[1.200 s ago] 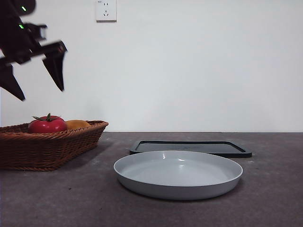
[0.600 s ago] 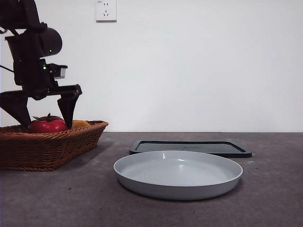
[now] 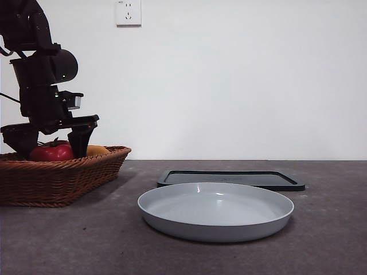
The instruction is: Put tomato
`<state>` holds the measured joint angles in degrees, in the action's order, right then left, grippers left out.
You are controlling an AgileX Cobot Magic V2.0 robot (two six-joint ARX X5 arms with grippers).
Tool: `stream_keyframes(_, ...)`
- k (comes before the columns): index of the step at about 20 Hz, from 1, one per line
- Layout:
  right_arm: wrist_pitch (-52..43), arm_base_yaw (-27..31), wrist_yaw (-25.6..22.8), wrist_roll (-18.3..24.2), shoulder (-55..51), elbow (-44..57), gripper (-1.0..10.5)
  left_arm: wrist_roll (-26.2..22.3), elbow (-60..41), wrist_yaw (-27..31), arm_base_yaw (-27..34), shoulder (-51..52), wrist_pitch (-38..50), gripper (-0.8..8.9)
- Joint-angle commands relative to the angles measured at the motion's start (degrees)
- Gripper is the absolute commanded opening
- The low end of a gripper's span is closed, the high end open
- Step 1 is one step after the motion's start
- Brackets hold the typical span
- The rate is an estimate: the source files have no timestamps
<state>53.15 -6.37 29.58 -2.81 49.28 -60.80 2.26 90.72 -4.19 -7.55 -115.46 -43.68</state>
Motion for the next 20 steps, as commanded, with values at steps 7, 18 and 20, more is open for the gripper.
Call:
stream_keyframes(7, -0.4, -0.2, 0.0, -1.3, 0.5, -0.9, 5.7, 0.2, 12.6, -0.8, -0.8, -1.0, -12.3, 3.63)
stream_keyframes(18, -0.4, -0.2, 0.0, -1.7, 0.5, -0.9, 5.7, -1.4, 23.3, -12.8, -18.0, 2.8, -28.2, 3.64)
stream_keyframes(20, -0.4, -0.2, 0.0, -1.7, 0.5, -0.9, 5.7, -2.1, 23.3, -12.8, -23.1, 2.8, -26.8, 3.64)
